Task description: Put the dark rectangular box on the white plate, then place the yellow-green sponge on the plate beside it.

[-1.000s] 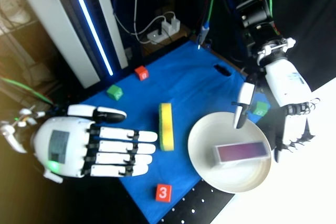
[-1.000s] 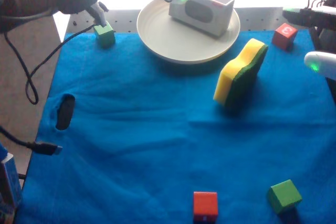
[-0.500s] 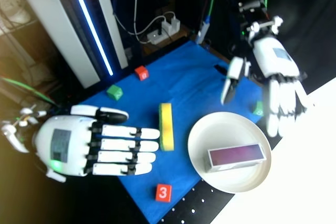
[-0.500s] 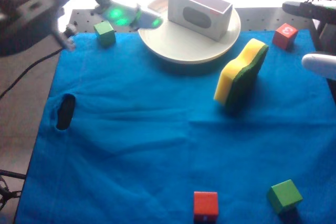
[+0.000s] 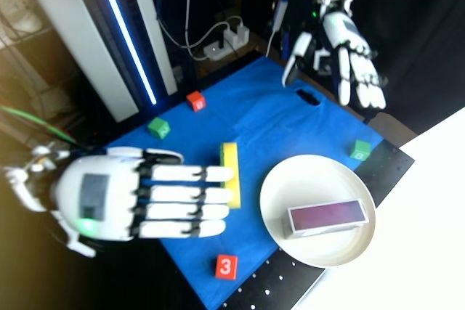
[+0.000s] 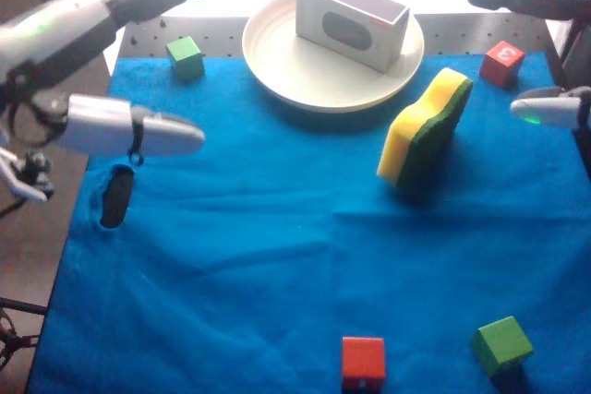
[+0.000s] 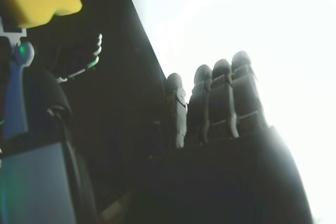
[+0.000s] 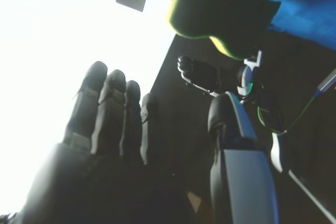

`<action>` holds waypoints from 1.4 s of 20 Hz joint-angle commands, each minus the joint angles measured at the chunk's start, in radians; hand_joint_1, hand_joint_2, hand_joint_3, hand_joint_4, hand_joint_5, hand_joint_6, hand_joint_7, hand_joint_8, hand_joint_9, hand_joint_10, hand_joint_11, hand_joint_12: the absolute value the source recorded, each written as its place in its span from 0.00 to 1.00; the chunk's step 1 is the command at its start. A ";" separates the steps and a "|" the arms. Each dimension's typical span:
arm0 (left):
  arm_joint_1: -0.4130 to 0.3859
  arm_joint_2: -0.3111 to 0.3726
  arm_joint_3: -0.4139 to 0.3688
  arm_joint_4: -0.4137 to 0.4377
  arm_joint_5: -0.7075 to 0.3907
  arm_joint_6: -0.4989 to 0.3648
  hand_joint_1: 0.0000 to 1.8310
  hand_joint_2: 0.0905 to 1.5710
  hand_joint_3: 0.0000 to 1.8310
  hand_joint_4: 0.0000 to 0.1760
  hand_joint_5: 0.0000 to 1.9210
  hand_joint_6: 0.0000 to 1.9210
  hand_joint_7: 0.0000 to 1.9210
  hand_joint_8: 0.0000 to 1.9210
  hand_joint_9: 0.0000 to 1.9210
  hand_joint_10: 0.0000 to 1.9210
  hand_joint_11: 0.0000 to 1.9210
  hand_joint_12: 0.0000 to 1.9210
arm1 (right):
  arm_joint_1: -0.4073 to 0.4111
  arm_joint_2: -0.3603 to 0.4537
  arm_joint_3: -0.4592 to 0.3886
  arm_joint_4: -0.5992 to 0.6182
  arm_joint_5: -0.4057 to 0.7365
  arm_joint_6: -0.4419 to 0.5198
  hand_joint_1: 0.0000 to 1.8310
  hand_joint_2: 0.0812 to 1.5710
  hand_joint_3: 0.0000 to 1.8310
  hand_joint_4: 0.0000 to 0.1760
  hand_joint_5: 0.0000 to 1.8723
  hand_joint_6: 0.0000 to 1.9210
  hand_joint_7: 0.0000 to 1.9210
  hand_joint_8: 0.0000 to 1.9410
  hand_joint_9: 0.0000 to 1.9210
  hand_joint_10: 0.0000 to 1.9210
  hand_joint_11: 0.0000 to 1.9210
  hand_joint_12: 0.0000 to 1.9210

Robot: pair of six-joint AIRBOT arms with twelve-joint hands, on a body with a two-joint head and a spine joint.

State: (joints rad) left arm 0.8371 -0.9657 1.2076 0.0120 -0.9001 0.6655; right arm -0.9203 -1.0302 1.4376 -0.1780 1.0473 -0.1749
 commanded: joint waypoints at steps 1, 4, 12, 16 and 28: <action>0.008 0.006 -0.012 -0.027 -0.167 0.001 0.46 0.53 0.00 0.85 0.07 0.00 0.03 0.00 0.00 0.00 0.01 0.00 | 0.024 0.001 0.010 0.022 0.066 0.008 0.52 0.65 0.00 0.49 0.18 0.00 0.17 0.00 0.18 0.00 0.12 0.10; 0.078 0.034 -0.068 -0.063 -0.225 0.004 0.46 0.52 0.00 0.91 0.04 0.00 0.02 0.00 0.00 0.00 0.03 0.01 | 0.052 -0.007 0.030 -0.034 0.020 0.026 0.54 0.63 0.00 0.45 0.19 0.00 0.19 0.00 0.19 0.00 0.16 0.10; 0.184 0.066 -0.148 -0.119 -0.358 0.004 0.42 0.52 0.00 1.00 0.01 0.00 0.00 0.00 0.00 0.00 0.02 0.01 | 0.254 -0.097 0.095 -0.337 -0.191 0.036 0.58 0.62 0.00 0.17 0.22 0.00 0.19 0.00 0.19 0.00 0.10 0.27; 0.188 0.061 -0.149 -0.124 -0.359 0.004 0.41 0.52 0.00 1.00 0.00 0.00 0.00 0.00 0.00 0.00 0.00 0.01 | 0.291 -0.170 0.171 -0.524 -0.225 0.211 0.53 0.61 0.00 0.00 0.22 0.01 0.19 0.01 0.17 0.01 0.01 0.36; 0.205 0.058 -0.156 -0.135 -0.359 0.002 0.42 0.52 0.00 1.00 0.00 0.00 0.00 0.00 0.00 0.00 0.02 0.01 | 0.307 -0.194 0.200 -0.598 -0.257 0.269 0.67 0.70 0.00 0.00 0.48 0.55 0.52 0.56 0.45 0.68 0.41 0.86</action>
State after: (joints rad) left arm 1.0451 -0.9062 1.0542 -0.1112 -1.1301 0.6731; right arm -0.6323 -1.2240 1.6375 -0.8383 0.7193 0.0906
